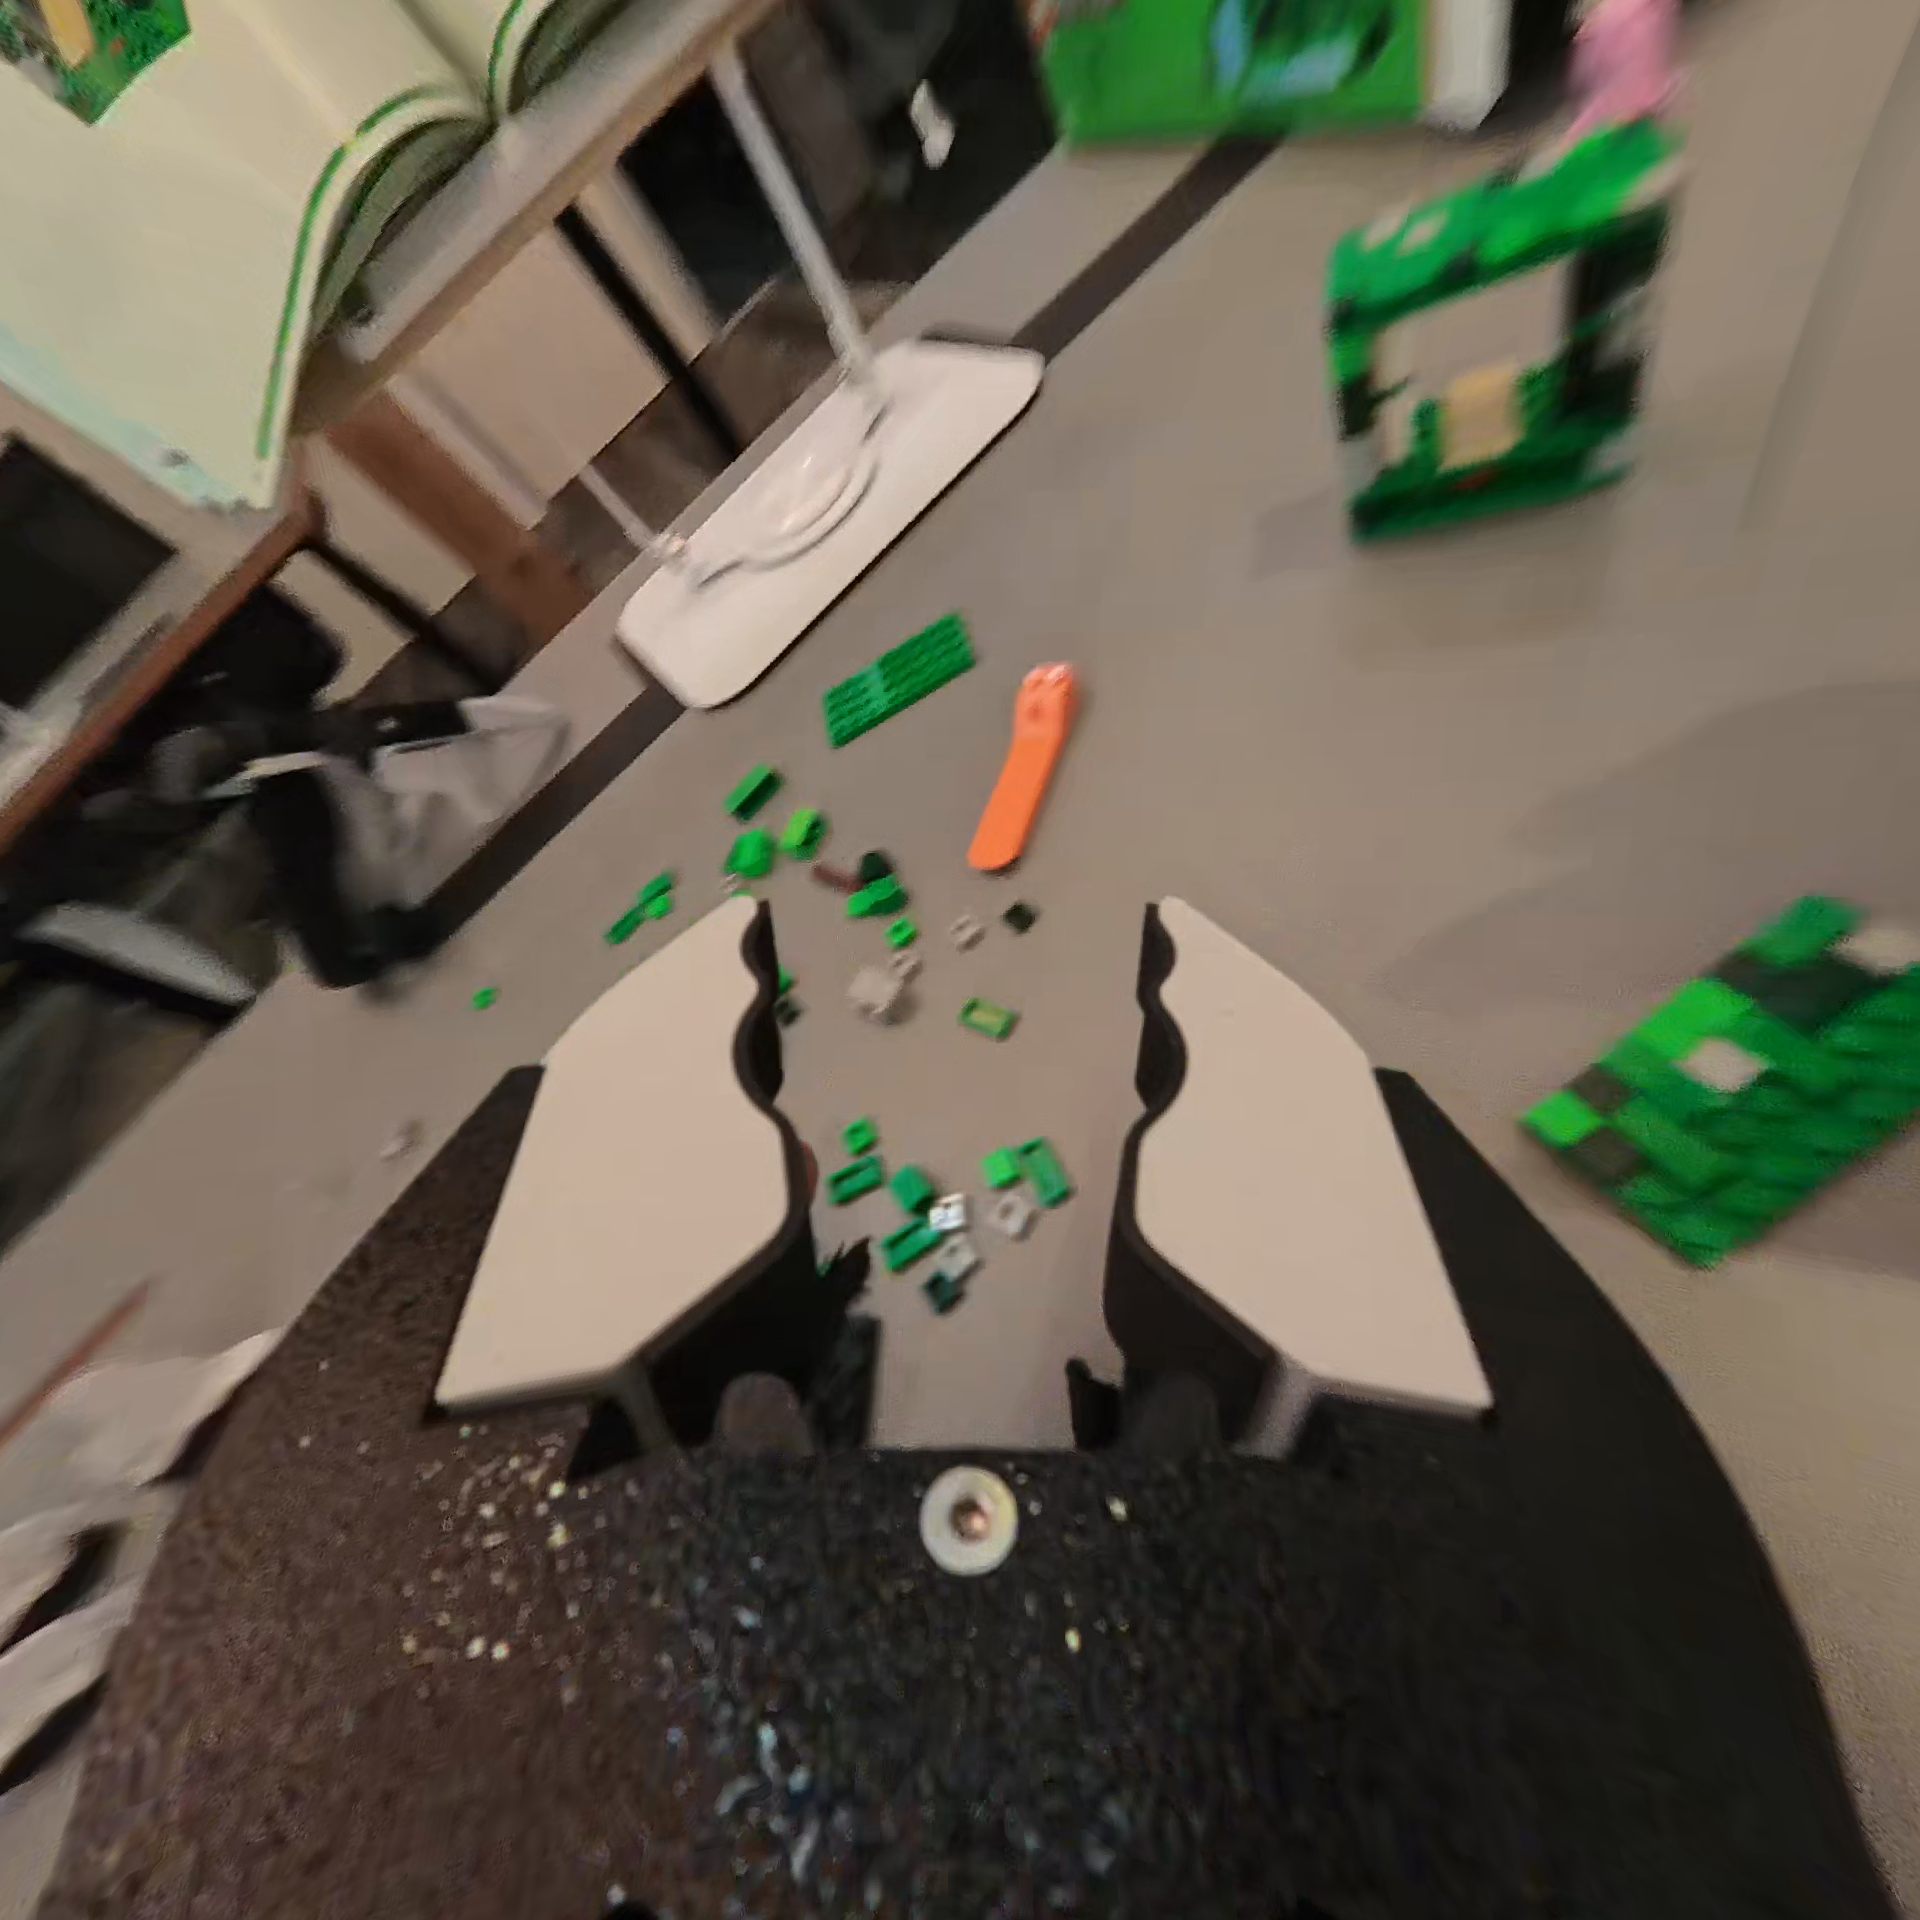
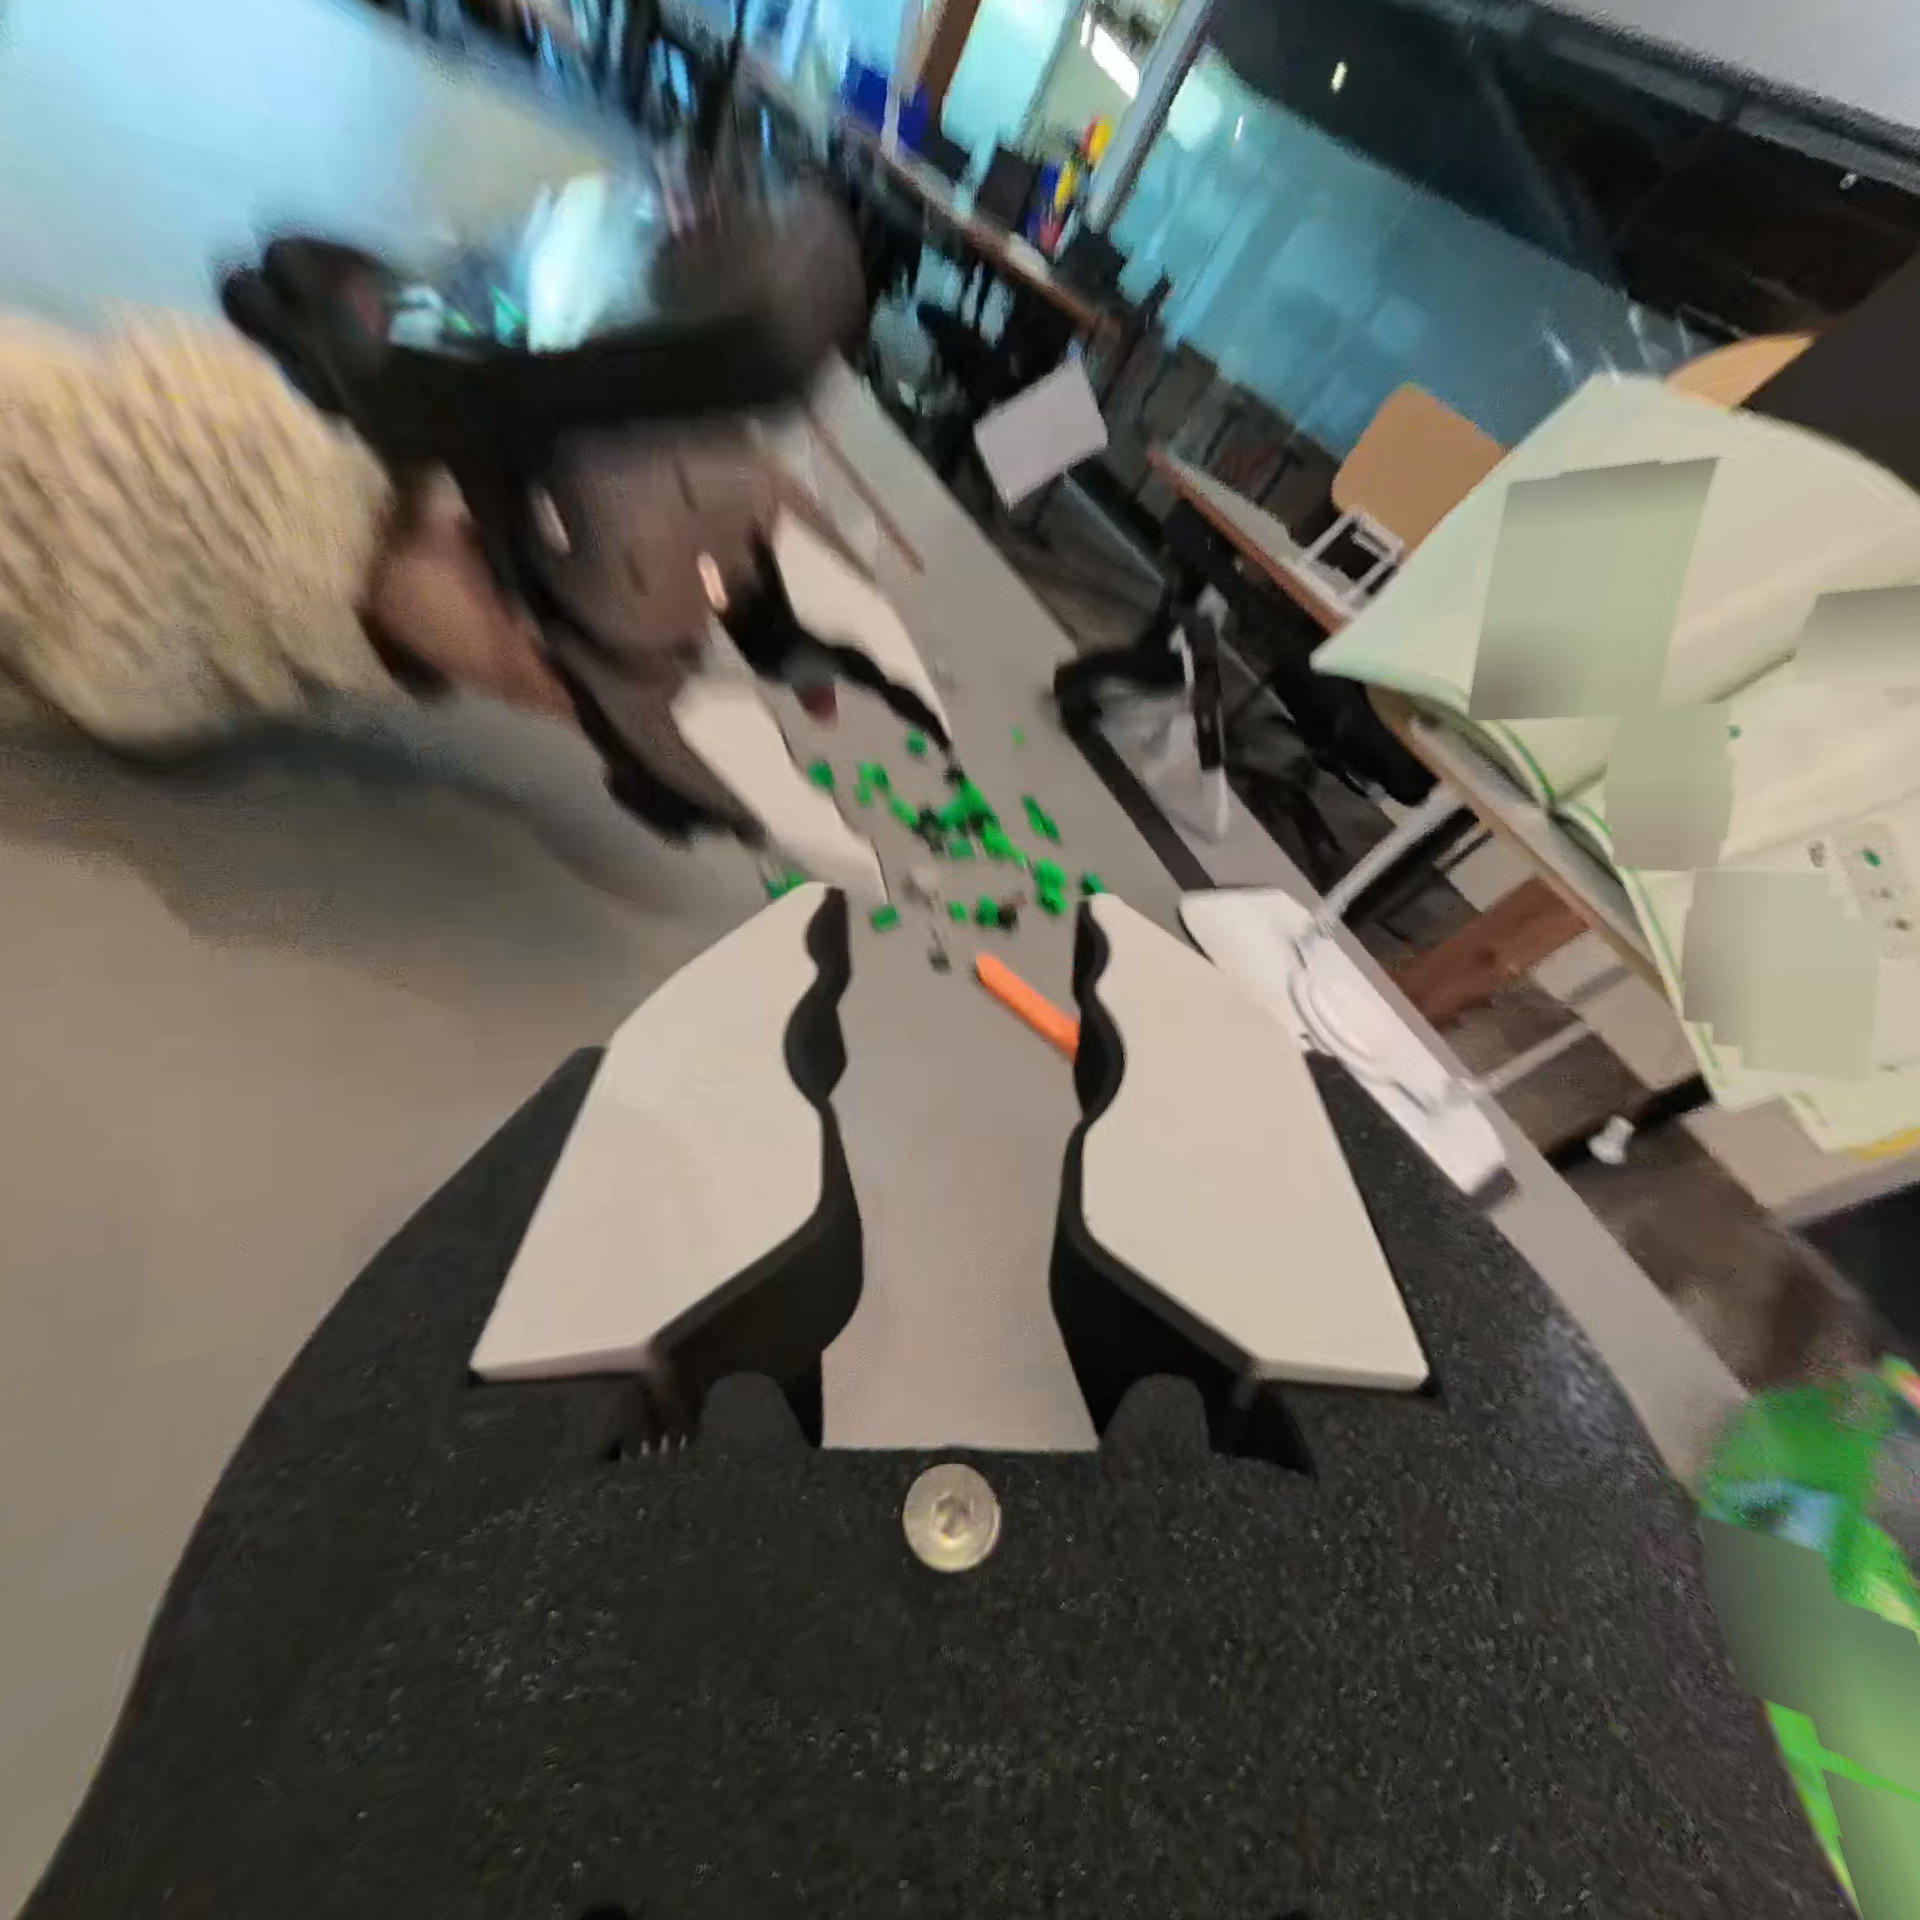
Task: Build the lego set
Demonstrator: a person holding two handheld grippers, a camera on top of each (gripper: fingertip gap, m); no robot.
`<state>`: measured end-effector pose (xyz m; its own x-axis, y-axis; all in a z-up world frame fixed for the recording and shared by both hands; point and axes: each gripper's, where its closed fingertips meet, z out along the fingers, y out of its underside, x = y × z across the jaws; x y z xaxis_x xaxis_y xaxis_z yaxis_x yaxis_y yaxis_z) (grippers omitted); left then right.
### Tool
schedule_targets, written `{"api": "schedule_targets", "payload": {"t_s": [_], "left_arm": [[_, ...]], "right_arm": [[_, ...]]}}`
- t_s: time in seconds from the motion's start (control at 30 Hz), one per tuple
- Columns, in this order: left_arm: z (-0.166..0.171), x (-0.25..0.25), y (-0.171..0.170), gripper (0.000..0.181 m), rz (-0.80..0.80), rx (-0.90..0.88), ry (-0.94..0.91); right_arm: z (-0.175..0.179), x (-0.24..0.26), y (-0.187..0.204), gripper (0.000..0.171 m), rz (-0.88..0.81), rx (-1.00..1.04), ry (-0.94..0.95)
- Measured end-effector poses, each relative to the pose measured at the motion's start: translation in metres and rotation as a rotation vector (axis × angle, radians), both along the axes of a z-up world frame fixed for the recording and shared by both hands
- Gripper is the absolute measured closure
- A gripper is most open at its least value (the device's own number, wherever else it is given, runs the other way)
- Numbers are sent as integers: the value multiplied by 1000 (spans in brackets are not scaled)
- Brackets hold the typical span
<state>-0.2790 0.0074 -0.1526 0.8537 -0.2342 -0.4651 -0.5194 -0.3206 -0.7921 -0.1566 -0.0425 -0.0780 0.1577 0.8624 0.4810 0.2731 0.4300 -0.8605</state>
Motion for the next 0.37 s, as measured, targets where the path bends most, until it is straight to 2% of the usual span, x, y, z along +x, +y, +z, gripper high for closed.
{"api": "schedule_targets", "payload": {"t_s": [0.1,0.2,0.27,0.37], "left_arm": [[-6,-22,8,106,125,-72,201],[-10,-31,15,99,197,-115,327],[-6,-30,20,99,223,-104,390],[3,-24,24,99,234,-76,431]], "right_arm": [[41,-20,-28,98,36,-99,110],[47,-42,-38,68,-43,-70,65],[42,-54,-34,61,-127,-8,27],[34,-64,-35,61,-142,-59,8]]}}
